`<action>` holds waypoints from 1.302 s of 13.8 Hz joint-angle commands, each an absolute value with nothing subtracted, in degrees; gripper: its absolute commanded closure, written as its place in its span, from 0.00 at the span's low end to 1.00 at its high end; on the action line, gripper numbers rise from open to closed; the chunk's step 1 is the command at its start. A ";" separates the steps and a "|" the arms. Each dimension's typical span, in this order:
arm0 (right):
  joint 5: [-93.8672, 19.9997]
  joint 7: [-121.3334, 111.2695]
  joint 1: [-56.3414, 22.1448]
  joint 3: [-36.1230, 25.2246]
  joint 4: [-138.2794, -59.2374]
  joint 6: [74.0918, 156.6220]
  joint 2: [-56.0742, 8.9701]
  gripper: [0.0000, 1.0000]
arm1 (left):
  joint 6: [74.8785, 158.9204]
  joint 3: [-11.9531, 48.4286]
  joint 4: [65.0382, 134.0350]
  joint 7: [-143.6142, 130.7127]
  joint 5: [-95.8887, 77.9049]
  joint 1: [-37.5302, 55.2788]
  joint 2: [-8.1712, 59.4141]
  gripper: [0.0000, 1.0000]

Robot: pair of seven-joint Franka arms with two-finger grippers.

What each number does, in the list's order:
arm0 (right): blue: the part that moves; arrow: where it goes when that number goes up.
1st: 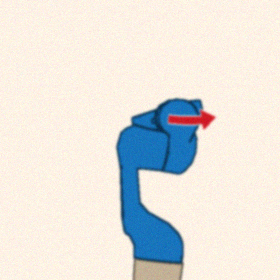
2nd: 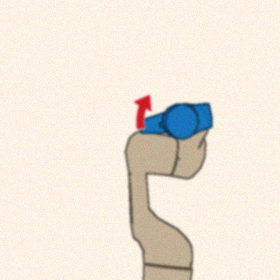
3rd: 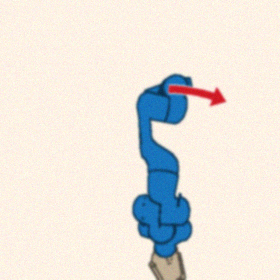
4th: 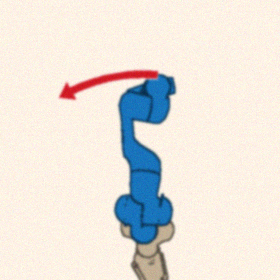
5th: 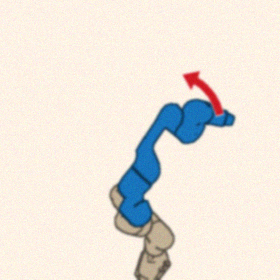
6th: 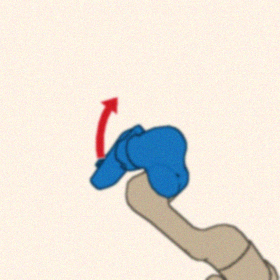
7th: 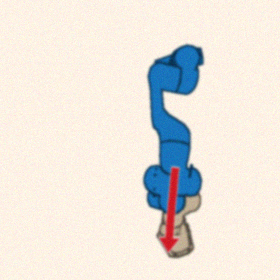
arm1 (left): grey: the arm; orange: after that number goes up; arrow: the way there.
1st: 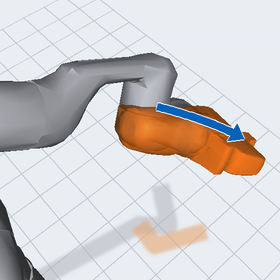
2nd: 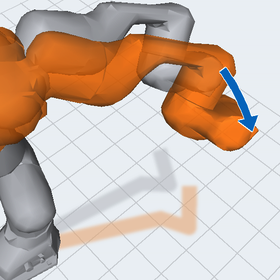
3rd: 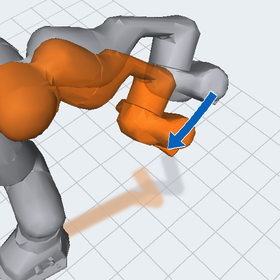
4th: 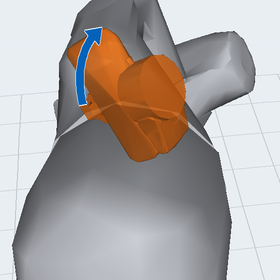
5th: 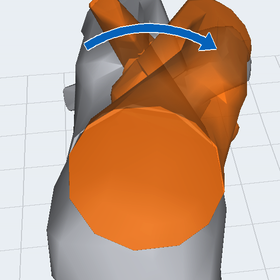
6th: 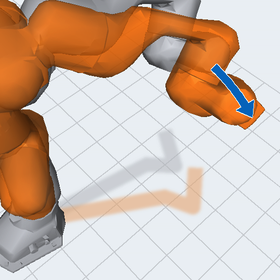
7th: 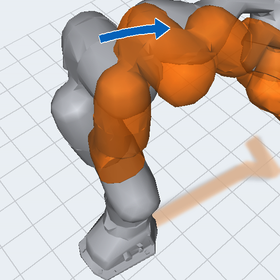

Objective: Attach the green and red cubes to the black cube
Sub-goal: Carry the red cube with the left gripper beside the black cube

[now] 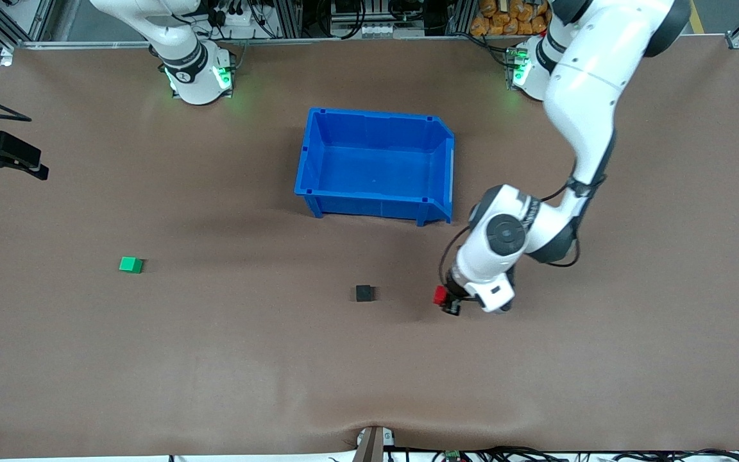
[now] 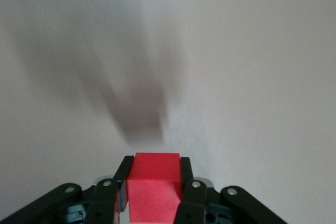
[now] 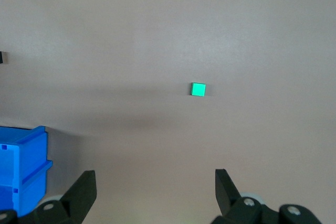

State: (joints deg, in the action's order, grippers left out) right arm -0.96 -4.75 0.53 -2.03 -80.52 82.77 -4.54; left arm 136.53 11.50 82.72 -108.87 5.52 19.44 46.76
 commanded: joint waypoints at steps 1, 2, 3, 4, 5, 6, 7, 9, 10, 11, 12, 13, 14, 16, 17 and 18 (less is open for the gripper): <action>-1.67 -4.04 1.05 -1.76 -80.42 82.88 -4.39 0.00 | 134.21 11.07 76.56 -111.27 1.69 21.70 51.15 1.00; -1.67 -4.04 1.05 -1.76 -80.42 82.79 -4.39 0.00 | 134.21 11.07 76.38 -111.53 -1.90 21.97 51.33 1.00; -1.67 -4.04 1.05 -1.76 -80.42 82.79 -4.39 0.00 | 134.12 10.99 75.68 -111.62 -5.07 23.02 51.50 1.00; -1.67 -4.04 1.14 -1.76 -80.42 82.79 -4.39 0.00 | 133.86 10.55 74.89 -112.32 -7.27 24.59 52.29 1.00; -1.67 -4.04 1.14 -1.76 -80.42 82.79 -4.39 0.00 | 133.16 10.29 72.88 -113.89 -7.64 26.09 53.60 1.00; -1.67 -4.04 1.06 -1.76 -80.42 82.79 -4.39 0.00 | 132.63 10.20 70.77 -116.08 -7.65 26.97 55.27 1.00; -1.67 -4.04 1.05 -1.76 -80.42 82.79 -4.39 0.00 | 132.63 10.11 69.36 -117.15 -7.65 28.20 56.59 1.00; -1.67 -4.04 1.14 -1.76 -80.42 82.79 -4.39 0.00 | 132.63 8.01 68.47 -117.51 -7.65 30.84 57.74 1.00; -1.67 -4.04 0.97 -1.76 -80.42 82.79 -4.39 0.00 | 132.63 6.87 68.38 -117.51 -7.65 31.81 57.83 1.00; -1.67 -4.04 0.97 -1.76 -80.42 82.79 -4.39 0.00 | 132.63 6.25 68.38 -117.42 -7.65 31.99 57.92 1.00; -1.67 -4.04 0.97 -1.76 -80.42 82.79 -4.39 0.00 | 132.63 6.24 68.20 -117.42 -7.65 31.99 58.18 1.00; -1.67 -4.04 0.97 -1.76 -80.42 82.88 -4.39 0.00 | 132.63 5.98 67.42 -117.42 -7.65 31.99 58.53 1.00; -1.67 -4.04 0.97 -1.76 -80.42 82.88 -4.39 0.00 | 132.63 5.98 66.63 -117.42 -7.65 31.99 59.06 1.00; -1.67 -4.04 0.97 -1.76 -80.42 82.88 -4.39 0.00 | 132.63 5.89 64.96 -117.42 -7.65 31.90 60.03 1.00; -1.67 -4.04 1.05 -1.76 -80.42 82.88 -4.39 0.00 | 132.63 5.71 64.69 -117.42 -7.65 31.90 60.20 1.00; -1.58 -4.13 1.05 -1.76 -80.42 82.88 -4.39 0.00 | 132.63 5.54 64.69 -117.42 -7.65 31.90 60.21 1.00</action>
